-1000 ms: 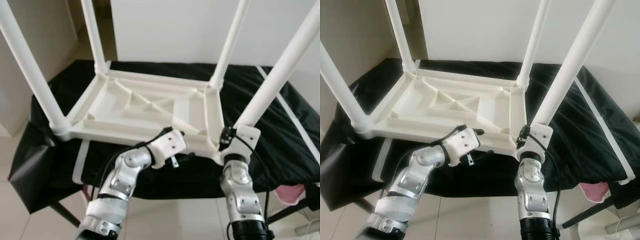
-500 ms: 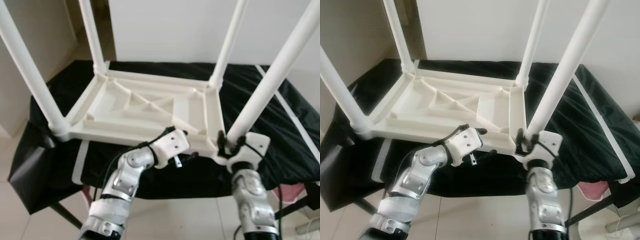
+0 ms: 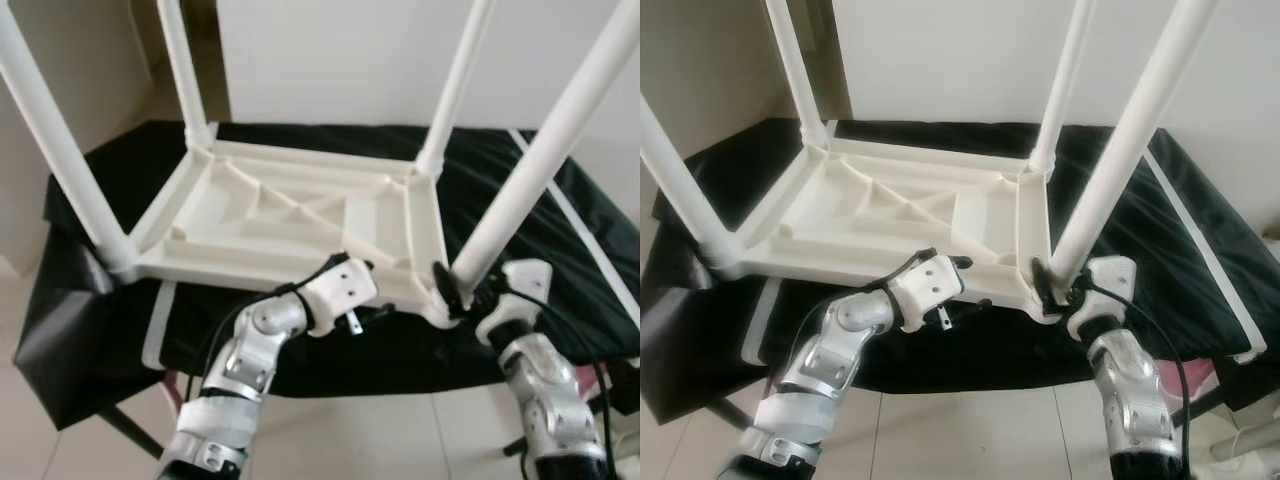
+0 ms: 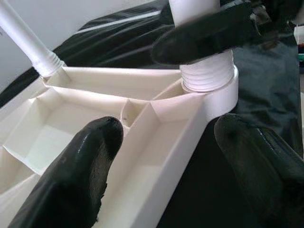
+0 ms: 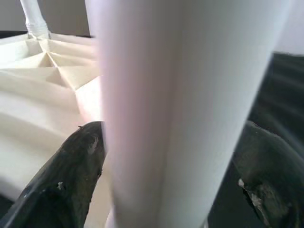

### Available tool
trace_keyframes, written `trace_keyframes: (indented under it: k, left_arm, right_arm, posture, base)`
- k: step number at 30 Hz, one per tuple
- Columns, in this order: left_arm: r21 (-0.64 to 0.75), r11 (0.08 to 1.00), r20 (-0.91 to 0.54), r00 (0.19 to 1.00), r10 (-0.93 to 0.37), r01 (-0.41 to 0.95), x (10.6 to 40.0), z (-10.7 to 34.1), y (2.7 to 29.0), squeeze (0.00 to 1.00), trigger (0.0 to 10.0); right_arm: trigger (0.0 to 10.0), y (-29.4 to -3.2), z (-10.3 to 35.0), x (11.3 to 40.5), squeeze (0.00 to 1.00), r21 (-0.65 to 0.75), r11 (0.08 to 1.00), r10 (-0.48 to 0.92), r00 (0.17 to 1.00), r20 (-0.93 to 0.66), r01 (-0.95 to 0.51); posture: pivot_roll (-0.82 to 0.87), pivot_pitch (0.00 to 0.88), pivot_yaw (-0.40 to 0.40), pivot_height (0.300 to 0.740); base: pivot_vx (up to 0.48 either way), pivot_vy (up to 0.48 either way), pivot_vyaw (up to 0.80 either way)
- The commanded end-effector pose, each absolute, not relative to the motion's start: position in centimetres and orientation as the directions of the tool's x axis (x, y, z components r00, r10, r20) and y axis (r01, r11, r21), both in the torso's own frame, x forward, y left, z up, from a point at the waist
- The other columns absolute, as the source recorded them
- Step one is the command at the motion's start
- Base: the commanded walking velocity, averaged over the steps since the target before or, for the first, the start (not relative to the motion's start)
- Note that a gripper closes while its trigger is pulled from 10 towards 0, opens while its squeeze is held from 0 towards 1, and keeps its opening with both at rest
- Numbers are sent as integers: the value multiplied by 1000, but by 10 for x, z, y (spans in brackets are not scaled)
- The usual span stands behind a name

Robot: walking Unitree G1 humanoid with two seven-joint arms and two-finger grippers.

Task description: Building children table

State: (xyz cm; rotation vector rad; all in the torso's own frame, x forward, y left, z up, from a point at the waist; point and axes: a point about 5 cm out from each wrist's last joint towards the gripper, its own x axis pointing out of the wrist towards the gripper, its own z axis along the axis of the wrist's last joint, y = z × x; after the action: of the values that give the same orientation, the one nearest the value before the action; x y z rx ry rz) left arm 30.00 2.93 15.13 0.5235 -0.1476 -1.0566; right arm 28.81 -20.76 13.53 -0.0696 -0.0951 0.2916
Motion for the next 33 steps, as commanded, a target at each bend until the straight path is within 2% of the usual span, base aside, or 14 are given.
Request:
trace_keyframes:
  k: [1, 7, 8, 22, 23, 28, 33]
  left_arm:
    - [493, 545, -41, 644, -764, 678, 308, 156, 35, 0, 10000]
    - [496, 547, -38, 646, -763, 675, 309, 157, 35, 0, 10000]
    - [497, 548, -38, 647, -761, 673, 310, 157, 35, 0, 10000]
    - [486, 555, -42, 653, -756, 675, 309, 156, 35, 0, 10000]
    - [486, 555, -43, 652, -757, 676, 309, 156, 35, 0, 10000]
    - [485, 552, -44, 649, -759, 678, 309, 156, 35, 0, 10000]
    - [483, 550, -45, 646, -762, 682, 308, 155, 34, 0, 10000]
  right_arm:
    - [10000, -205, 130, 288, 0, -88, 941, 332, 941, 60, -326]
    - [10000, -203, 128, 293, 0, -114, 916, 391, 920, 30, -386]
    - [0, -202, 128, 295, 0, -106, 910, 405, 914, 25, -400]
    - [0, -210, 115, 289, 0, -61, 891, 449, 893, -24, -449]
    - [10000, -208, 114, 288, 0, -52, 890, 453, 891, -28, -454]
    - [10000, -205, 111, 286, 0, -26, 894, 447, 894, -34, -448]
    - [10000, -203, 102, 286, 0, -66, 925, 369, 926, -79, -374]
  posture:
    - [-67, 0, -34, 740]
    - [-59, 0, -34, 740]
    - [-55, 0, -38, 740]
    - [-56, 0, -40, 740]
    - [-61, 0, -38, 740]
    - [-64, 0, -37, 740]
    - [-66, 0, -36, 740]
  base:
    - [0, 0, 0]
    - [0, 0, 0]
    - [0, 0, 0]
    - [0, 0, 0]
    - [0, 0, 0]
    - [0, 0, 0]
    - [0, 0, 0]
